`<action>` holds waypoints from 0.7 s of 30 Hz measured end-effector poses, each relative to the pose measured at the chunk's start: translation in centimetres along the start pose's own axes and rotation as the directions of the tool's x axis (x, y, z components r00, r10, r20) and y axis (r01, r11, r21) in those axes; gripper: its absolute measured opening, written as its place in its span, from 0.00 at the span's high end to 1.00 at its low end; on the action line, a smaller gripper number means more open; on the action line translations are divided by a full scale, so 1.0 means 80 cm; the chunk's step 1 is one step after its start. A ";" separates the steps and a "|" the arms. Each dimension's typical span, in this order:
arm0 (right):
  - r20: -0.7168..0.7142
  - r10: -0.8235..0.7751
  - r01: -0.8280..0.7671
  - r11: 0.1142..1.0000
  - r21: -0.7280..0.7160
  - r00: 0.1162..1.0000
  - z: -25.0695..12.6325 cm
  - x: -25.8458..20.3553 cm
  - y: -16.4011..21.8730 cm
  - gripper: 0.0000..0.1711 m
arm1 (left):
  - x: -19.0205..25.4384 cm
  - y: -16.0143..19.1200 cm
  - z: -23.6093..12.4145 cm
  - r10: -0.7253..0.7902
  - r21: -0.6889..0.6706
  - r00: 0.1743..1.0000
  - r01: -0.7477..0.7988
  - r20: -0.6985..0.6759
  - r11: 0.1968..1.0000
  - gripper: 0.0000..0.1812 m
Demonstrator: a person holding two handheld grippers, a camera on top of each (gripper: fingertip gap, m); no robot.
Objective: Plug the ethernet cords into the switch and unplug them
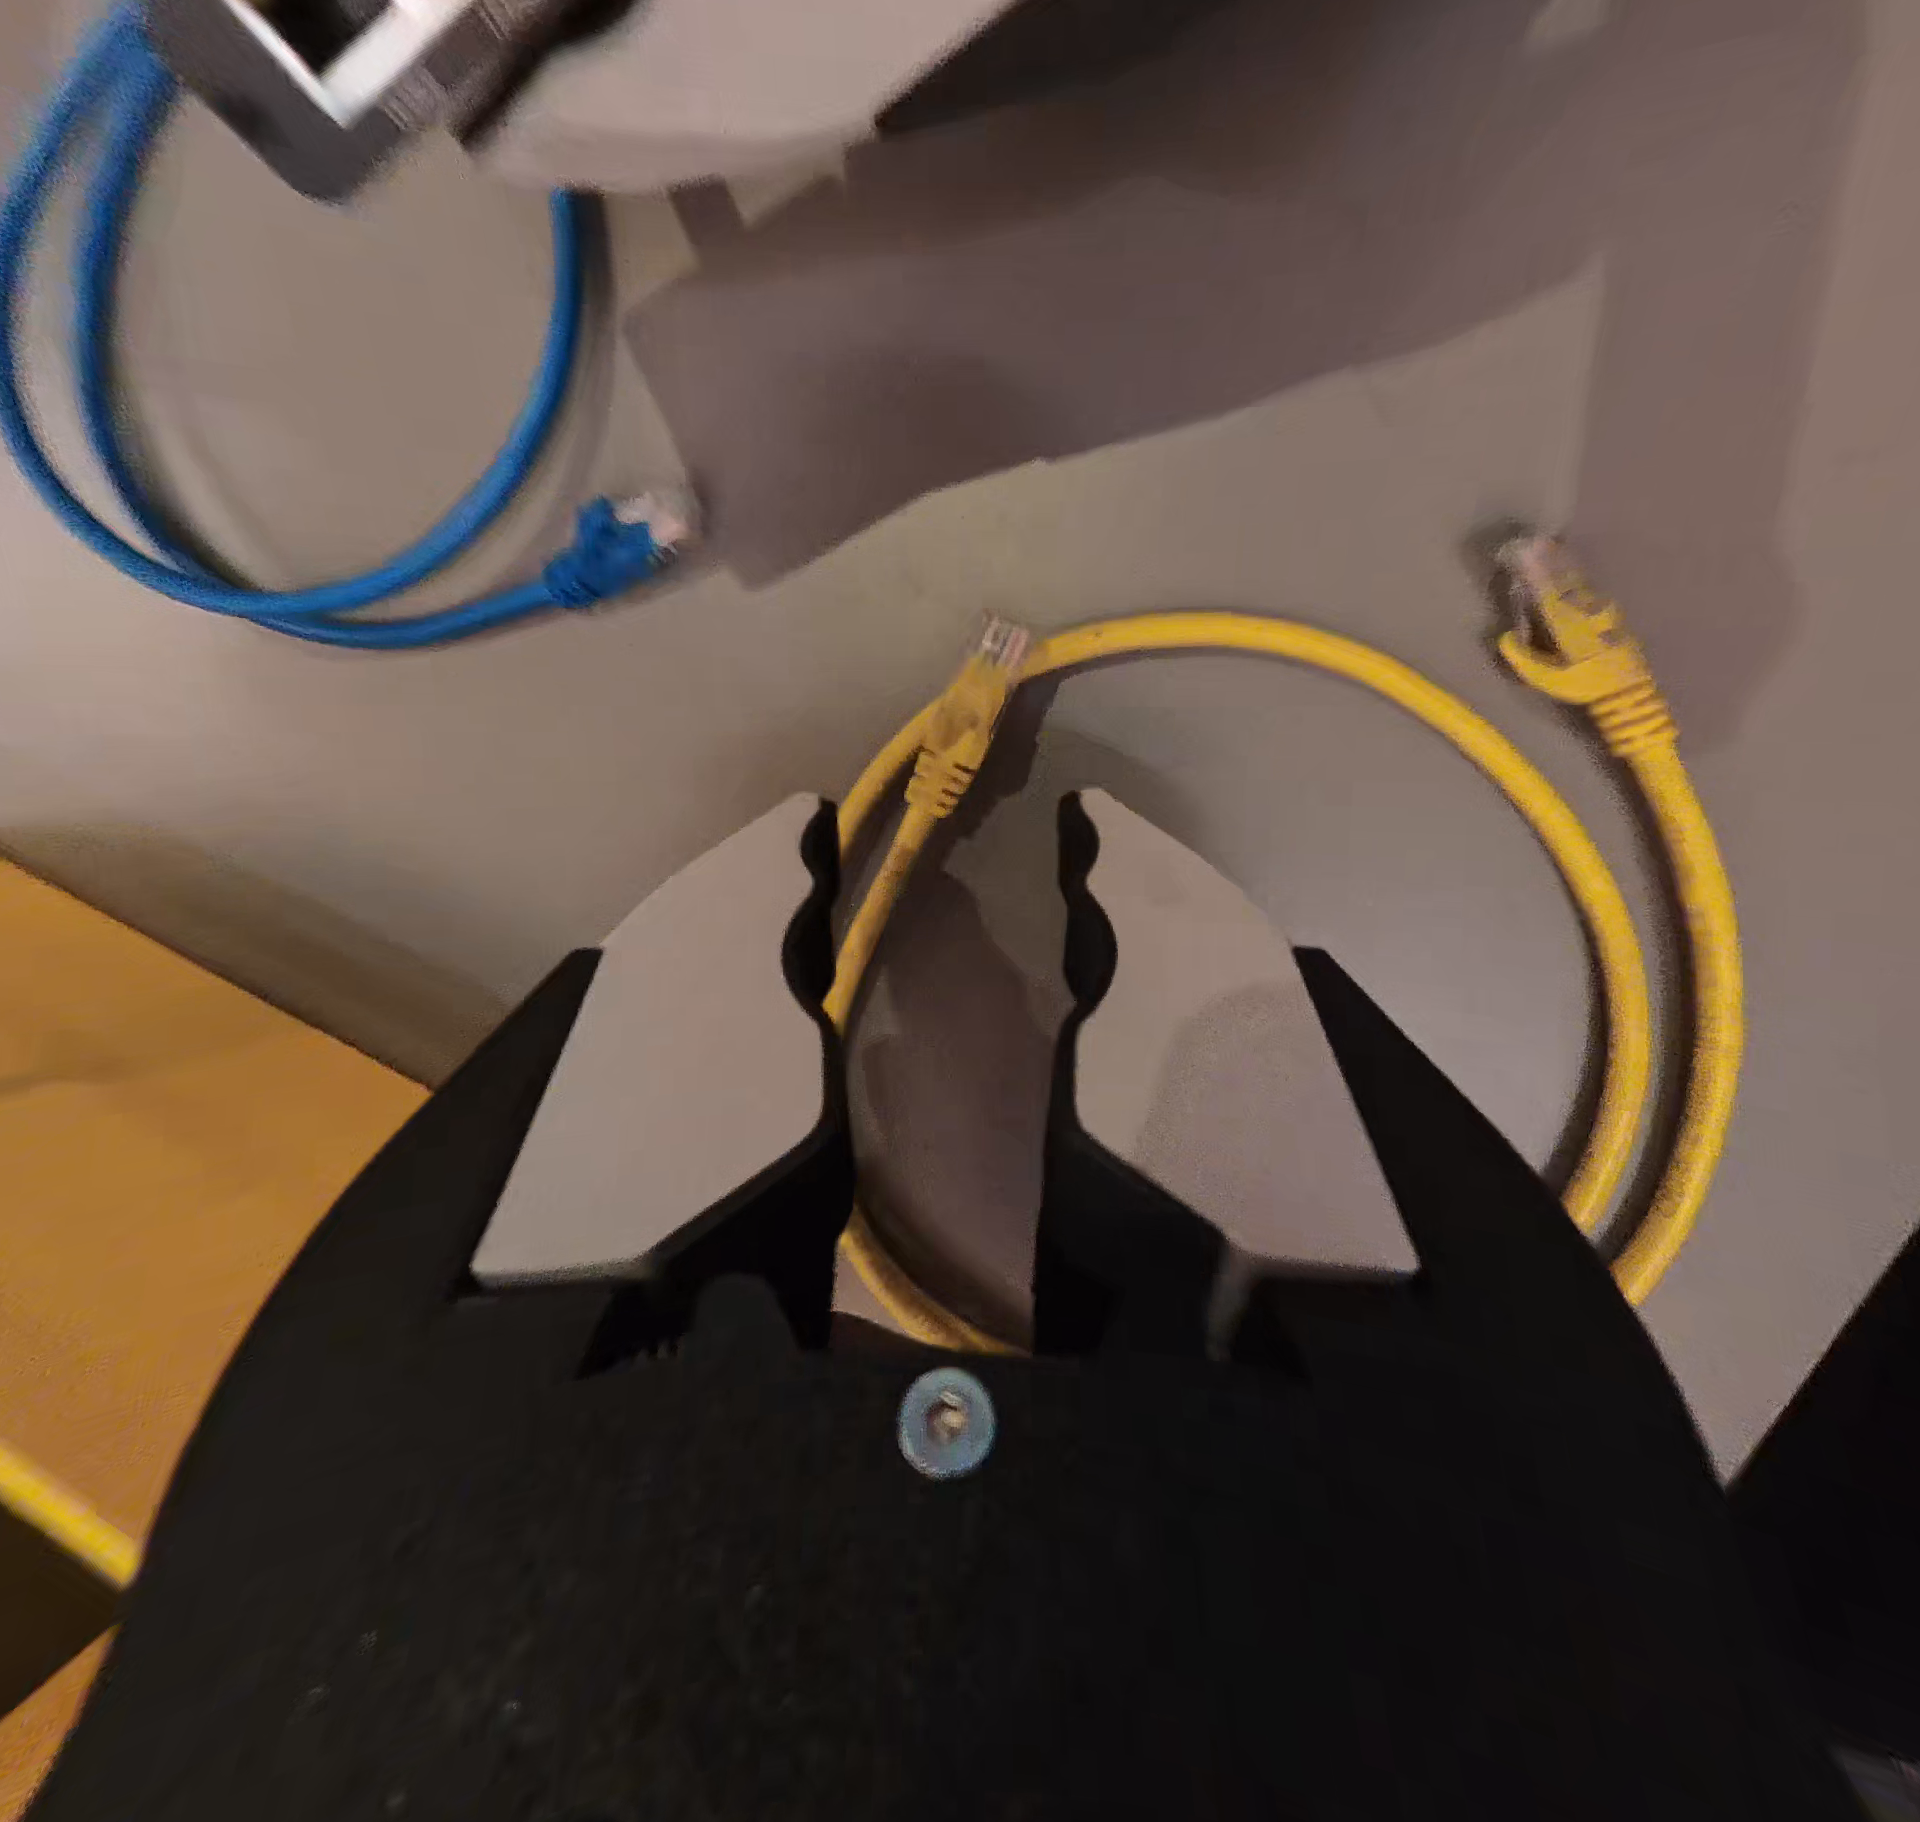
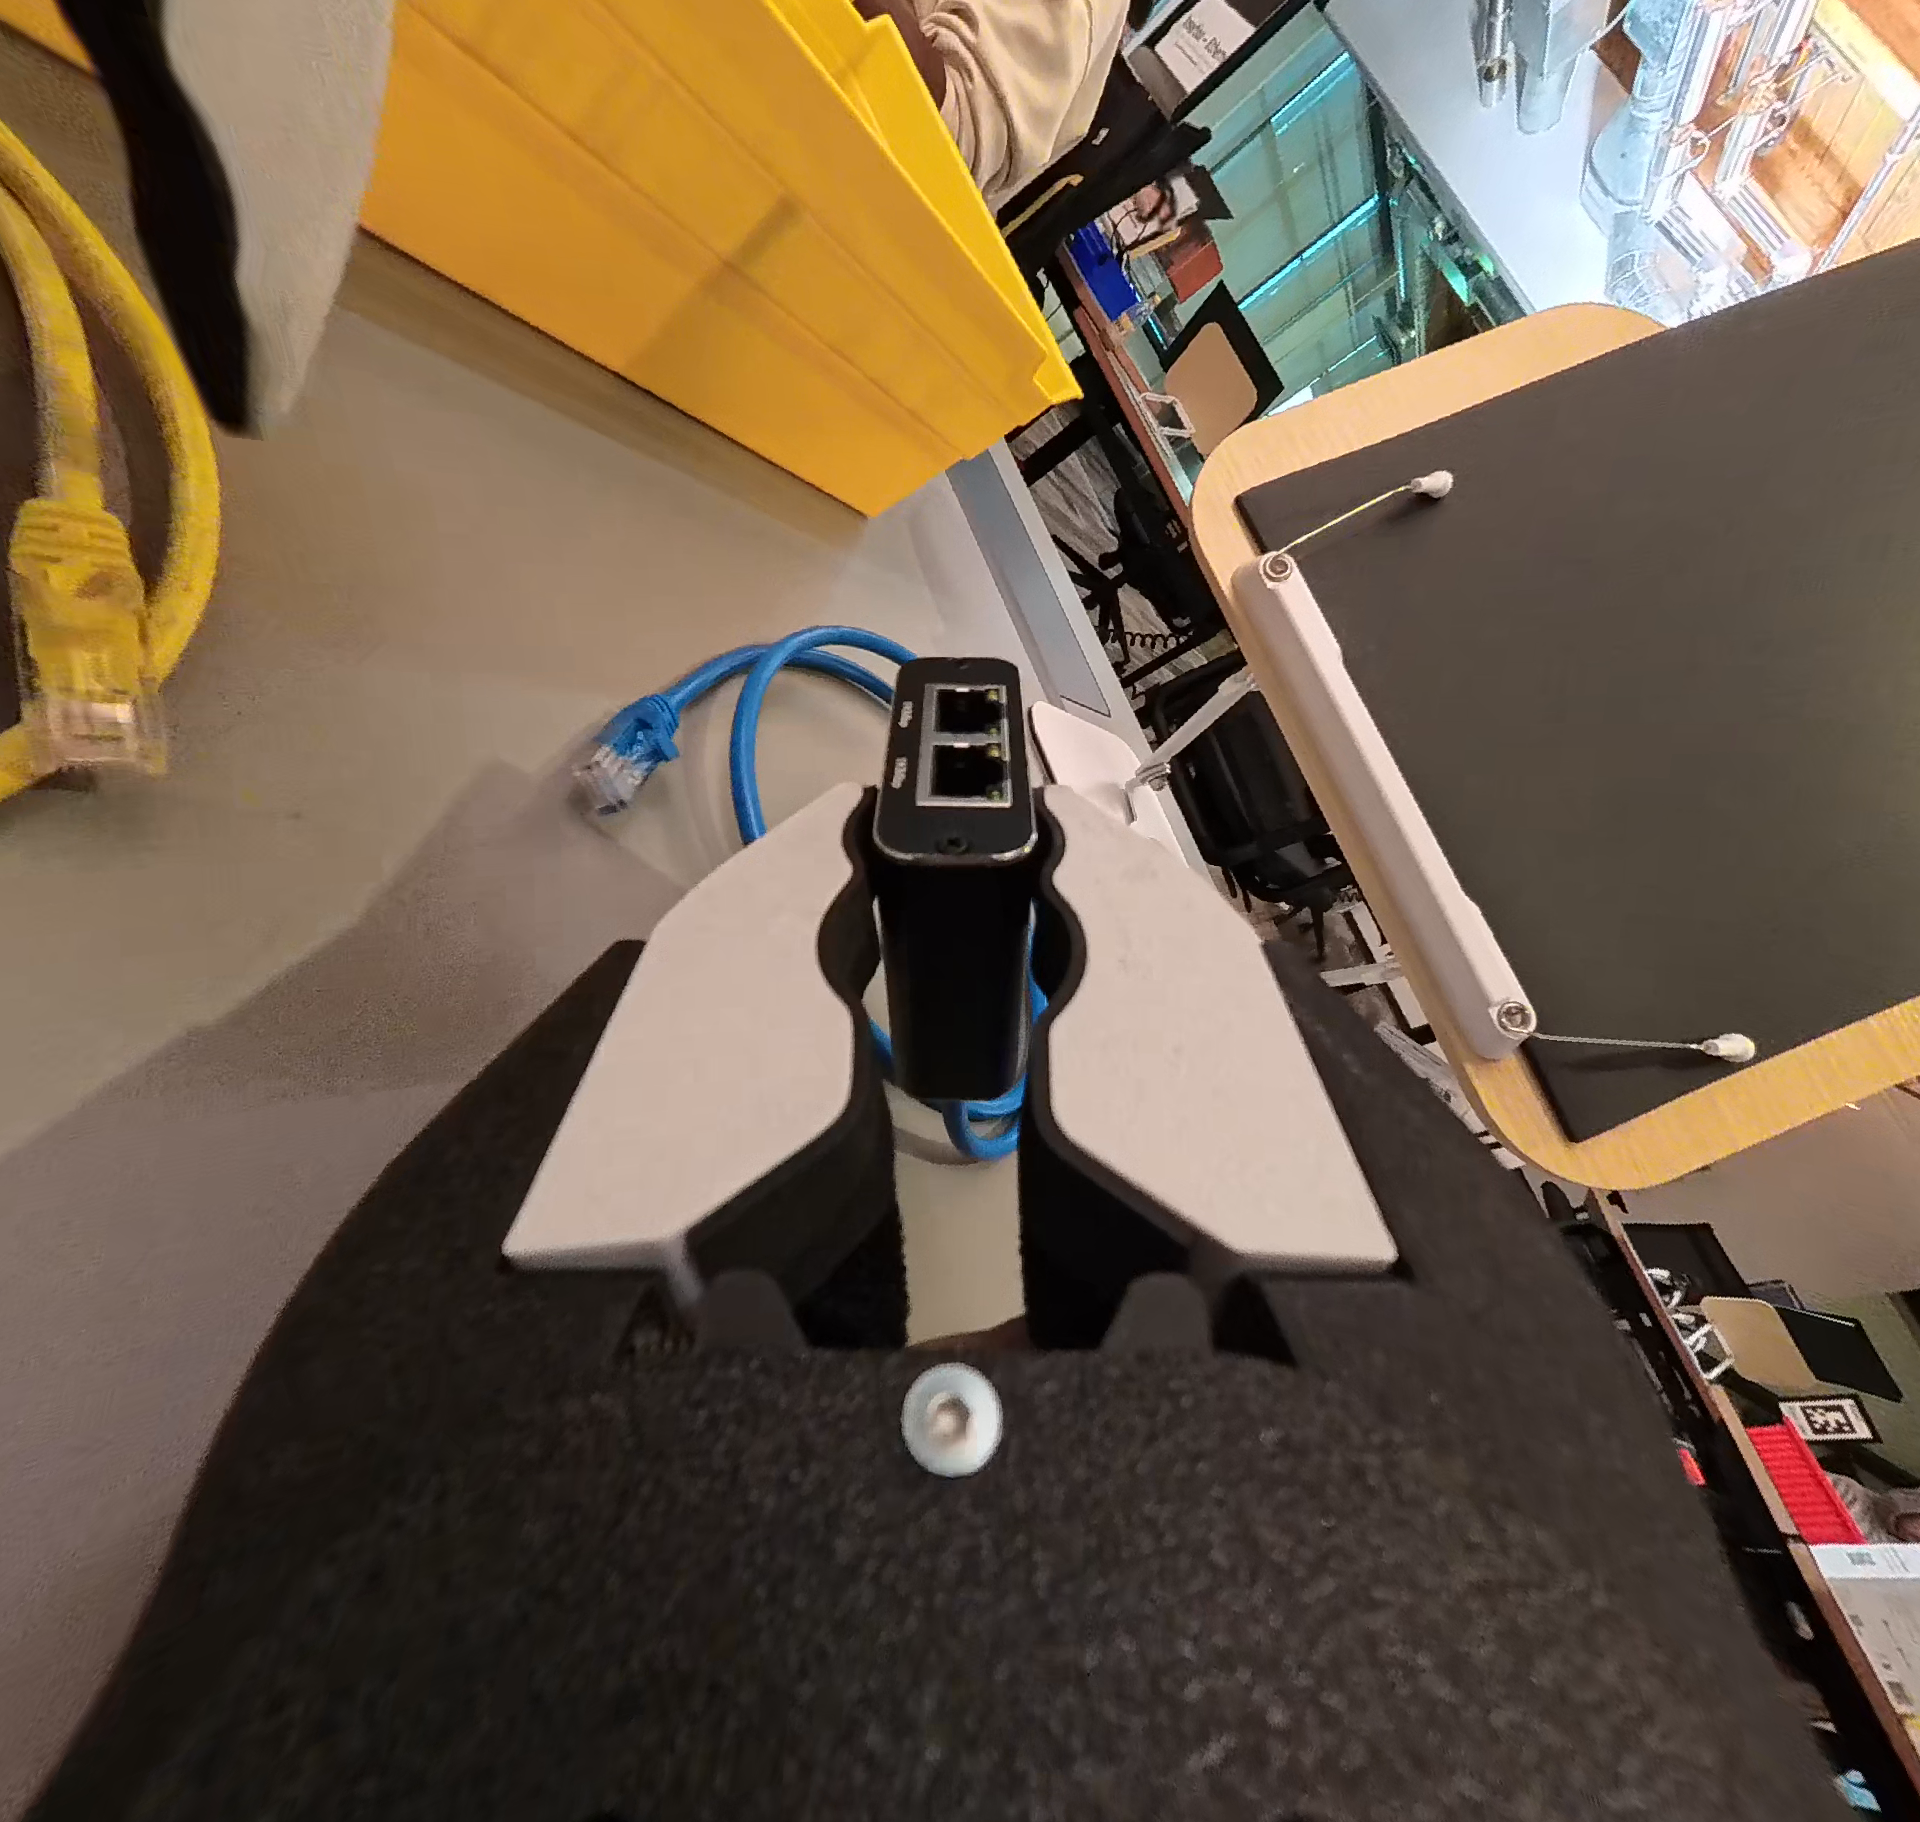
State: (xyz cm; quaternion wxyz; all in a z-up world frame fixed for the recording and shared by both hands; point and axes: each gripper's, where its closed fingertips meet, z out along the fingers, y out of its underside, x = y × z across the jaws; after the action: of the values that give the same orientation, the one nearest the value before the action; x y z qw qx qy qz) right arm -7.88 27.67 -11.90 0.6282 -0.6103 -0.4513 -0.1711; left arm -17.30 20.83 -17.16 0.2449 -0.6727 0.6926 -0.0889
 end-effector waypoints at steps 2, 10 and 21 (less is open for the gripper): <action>0.003 -0.003 0.003 1.000 0.000 1.000 0.000 -0.001 -0.001 0.85 | -0.001 0.016 0.014 0.023 -0.059 1.000 -0.023 0.000 0.998 0.79; 0.018 -0.038 0.038 0.999 -0.001 0.999 0.001 -0.005 -0.002 0.85 | -0.024 0.022 0.017 -0.230 -0.022 0.964 0.235 0.131 0.972 0.97; 0.211 -0.142 0.171 0.977 -0.127 0.967 0.007 -0.050 0.022 0.85 | 0.011 0.024 -0.026 -0.519 0.281 0.855 0.499 -0.005 0.819 0.97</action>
State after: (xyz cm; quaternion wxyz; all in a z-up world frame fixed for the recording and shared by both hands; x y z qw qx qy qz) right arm -8.91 27.17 -16.18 0.5182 -0.6305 -0.5458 -0.1898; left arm -19.98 19.67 -16.43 0.3270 -0.7956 0.4594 -0.2214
